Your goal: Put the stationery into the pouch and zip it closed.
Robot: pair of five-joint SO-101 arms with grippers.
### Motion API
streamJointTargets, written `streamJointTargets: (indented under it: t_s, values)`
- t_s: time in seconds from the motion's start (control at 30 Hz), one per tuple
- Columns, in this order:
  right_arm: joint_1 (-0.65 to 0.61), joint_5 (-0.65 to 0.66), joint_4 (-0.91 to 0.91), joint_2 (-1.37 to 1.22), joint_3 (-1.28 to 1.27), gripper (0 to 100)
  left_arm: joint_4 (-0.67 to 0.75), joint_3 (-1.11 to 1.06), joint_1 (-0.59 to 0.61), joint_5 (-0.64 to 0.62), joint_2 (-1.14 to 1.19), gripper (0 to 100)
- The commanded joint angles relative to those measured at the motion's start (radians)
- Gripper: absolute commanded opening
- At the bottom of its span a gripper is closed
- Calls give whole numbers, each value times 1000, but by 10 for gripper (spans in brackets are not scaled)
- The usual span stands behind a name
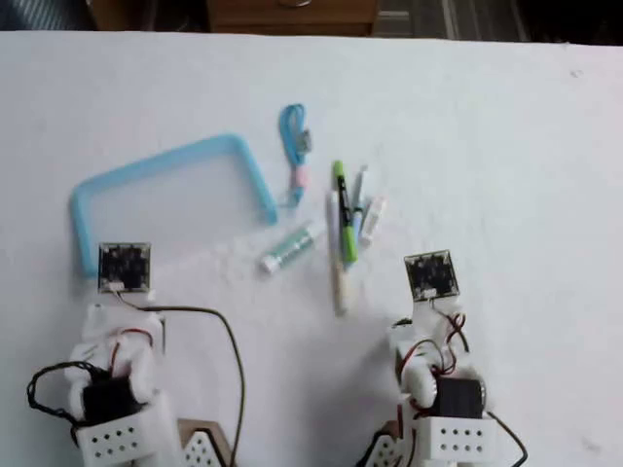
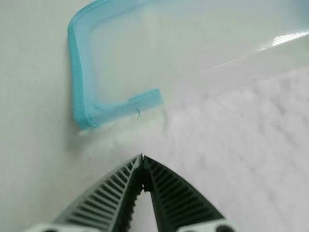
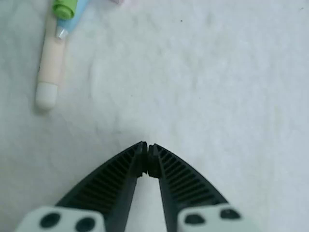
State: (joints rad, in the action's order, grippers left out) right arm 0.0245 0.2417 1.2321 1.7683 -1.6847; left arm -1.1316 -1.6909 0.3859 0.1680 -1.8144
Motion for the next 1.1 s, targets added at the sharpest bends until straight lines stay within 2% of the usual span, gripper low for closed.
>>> streamJointTargets:
  t_s: [0.0, 0.6, 0.73, 0.9, 1.07]
  values:
    - [-5, 5, 4, 1, -8, 18, -3, -2, -8, -3, -5, 24]
    - [-16, 6, -1, 1, -8, 18, -26, -2, -8, -2, -5, 24]
    - [-165, 8, -166, 2, 6, 18, -64, -2, -7, -2, -5, 24]
    - [-302, -6, -455, -4, 152, 17, -66, -2, -5, 3, -5, 24]
    - [-400, -49, -499, -59, 351, 51, -66, -2, -5, 3, -5, 24]
